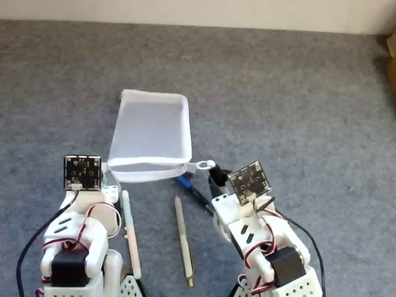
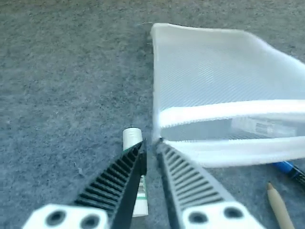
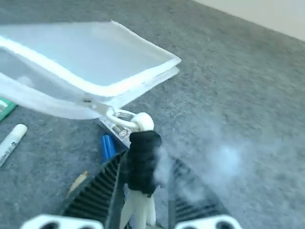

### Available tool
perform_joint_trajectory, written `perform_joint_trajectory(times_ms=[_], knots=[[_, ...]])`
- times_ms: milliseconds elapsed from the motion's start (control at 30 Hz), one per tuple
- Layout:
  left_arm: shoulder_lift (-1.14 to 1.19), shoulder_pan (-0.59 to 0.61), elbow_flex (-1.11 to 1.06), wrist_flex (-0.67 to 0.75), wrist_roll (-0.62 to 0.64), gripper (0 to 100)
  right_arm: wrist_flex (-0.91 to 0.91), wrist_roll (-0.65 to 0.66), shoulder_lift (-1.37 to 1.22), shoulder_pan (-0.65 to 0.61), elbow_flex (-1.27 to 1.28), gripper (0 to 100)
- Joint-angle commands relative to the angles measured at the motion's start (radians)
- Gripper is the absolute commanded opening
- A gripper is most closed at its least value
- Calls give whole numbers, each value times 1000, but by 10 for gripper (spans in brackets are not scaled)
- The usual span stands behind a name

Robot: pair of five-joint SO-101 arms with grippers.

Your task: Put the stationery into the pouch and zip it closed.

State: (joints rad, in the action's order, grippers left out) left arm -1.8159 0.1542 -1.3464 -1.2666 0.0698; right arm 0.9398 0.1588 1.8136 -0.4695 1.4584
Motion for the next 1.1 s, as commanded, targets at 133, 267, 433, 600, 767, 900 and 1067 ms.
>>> perform_joint_trajectory(times_ms=[133, 267, 433, 600, 767, 900, 1067], knots=[[-10, 24, -28, 41, 9, 277, 10, 3, 2, -79, -90, 4], [-10, -44, -67, 43, -2, 277, 79, -3, 2, -119, -166, 4], [-8, -54, -111, 107, -20, 277, 153, -43, 2, -162, -242, 4], [-8, -54, -179, 189, -25, 259, 182, -44, 2, -165, -263, 4], [-8, -53, -182, 206, -26, 162, 182, -44, 2, -160, -263, 4], [-8, -53, -180, 206, -28, 112, 182, -44, 2, -159, -263, 4], [-8, -51, -131, 186, -81, 8, 182, -44, 2, -159, -257, 4]])
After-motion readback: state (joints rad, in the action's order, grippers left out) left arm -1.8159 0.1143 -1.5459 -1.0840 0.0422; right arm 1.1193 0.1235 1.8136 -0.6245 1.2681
